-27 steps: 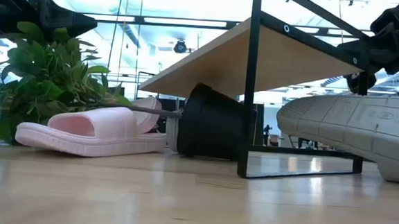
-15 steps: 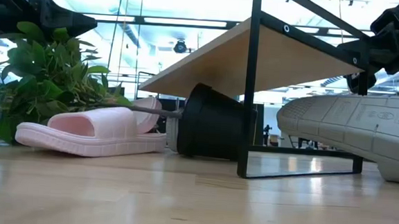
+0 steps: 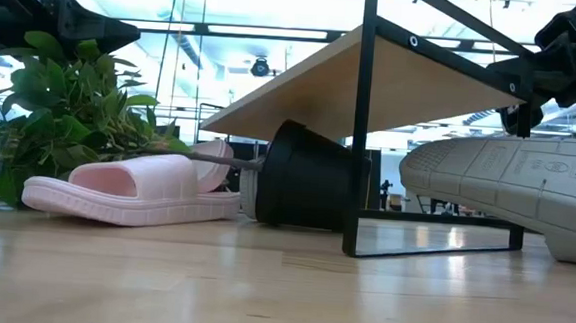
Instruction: Pick and place slides into the shelf
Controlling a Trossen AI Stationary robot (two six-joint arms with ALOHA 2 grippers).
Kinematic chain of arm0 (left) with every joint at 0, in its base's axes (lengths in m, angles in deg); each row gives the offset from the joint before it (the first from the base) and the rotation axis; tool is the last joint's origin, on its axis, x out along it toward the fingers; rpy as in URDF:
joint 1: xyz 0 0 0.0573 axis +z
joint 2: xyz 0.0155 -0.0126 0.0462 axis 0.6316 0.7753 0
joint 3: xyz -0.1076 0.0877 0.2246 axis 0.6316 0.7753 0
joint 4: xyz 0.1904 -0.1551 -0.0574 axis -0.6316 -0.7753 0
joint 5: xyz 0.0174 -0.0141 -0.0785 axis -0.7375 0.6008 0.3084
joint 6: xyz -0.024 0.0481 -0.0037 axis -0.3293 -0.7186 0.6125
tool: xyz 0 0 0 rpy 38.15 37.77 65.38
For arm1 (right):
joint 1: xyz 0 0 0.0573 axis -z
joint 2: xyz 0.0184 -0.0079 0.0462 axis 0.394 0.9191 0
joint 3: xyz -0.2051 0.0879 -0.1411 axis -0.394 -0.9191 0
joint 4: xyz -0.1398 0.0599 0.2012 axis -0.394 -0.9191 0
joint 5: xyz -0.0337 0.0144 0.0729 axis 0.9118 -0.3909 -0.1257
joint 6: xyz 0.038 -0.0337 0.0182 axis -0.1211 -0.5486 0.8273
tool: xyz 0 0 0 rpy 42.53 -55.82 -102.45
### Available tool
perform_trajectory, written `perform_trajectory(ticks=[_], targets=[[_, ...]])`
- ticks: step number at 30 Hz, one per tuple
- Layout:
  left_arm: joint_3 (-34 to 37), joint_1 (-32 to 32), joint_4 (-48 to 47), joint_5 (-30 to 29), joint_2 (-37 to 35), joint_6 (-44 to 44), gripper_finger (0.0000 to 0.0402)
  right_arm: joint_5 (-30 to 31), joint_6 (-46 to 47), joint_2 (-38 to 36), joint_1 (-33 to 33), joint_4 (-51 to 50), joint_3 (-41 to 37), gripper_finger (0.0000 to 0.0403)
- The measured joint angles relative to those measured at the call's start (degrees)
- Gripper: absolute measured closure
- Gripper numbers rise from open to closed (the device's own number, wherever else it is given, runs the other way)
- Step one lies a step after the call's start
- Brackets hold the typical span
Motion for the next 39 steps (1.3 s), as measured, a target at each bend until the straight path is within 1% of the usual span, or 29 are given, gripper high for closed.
perform_trajectory(ticks=[9,20,32,39], targets=[[0.0,0.0,0.0,0.0,0.0,0.0,0.0365,0.0,0.0,0.0,0.0,0.0,0.0,0.0389],[0.0,0.0,0.0,0.0,0.0,0.0,0.0381,0.0,0.0,0.0,0.0,0.0,0.0,0.0389],[0.0,0.0,0.0,0.0,0.0,0.0,0.0366,0.0,0.0,0.0,0.0,0.0,0.0,0.0389],[0.0,0.0,0.0,0.0,0.0,0.0,0.0374,0.0,0.0,0.0,0.0,0.0,0.0,0.0389]])
